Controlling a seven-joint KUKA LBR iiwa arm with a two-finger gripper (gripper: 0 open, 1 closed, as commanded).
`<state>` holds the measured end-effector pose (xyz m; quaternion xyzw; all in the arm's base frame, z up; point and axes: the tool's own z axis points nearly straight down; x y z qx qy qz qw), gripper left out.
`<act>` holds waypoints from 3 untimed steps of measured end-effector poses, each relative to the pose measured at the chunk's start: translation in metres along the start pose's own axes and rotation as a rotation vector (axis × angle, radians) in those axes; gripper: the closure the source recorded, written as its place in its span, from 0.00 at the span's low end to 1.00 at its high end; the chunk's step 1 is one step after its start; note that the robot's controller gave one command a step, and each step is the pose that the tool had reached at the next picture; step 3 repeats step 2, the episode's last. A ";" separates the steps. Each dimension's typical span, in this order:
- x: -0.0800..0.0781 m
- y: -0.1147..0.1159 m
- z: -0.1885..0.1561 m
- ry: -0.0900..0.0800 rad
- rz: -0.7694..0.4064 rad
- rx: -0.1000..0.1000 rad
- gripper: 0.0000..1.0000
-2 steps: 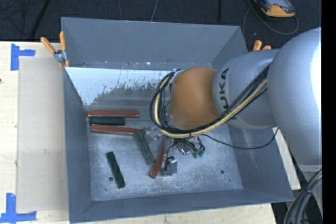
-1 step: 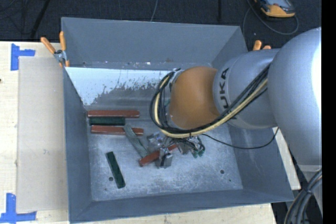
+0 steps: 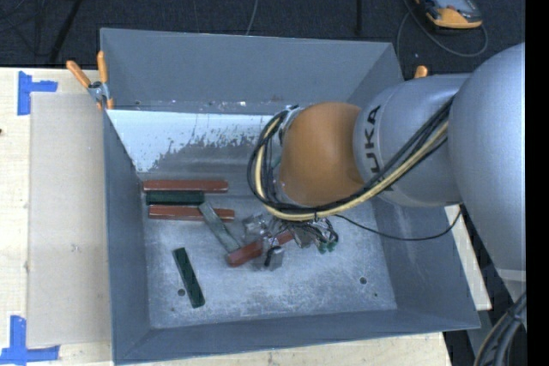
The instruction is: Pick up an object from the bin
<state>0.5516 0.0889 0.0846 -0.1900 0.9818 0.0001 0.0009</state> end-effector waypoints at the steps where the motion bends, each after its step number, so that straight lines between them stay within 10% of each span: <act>1: -0.001 0.000 -0.043 -0.003 -0.001 0.001 1.00; 3: -0.002 0.001 -0.053 0.000 -0.002 0.000 1.00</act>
Offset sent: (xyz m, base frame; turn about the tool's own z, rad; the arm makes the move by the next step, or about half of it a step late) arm -0.0001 0.0000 0.0408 0.0000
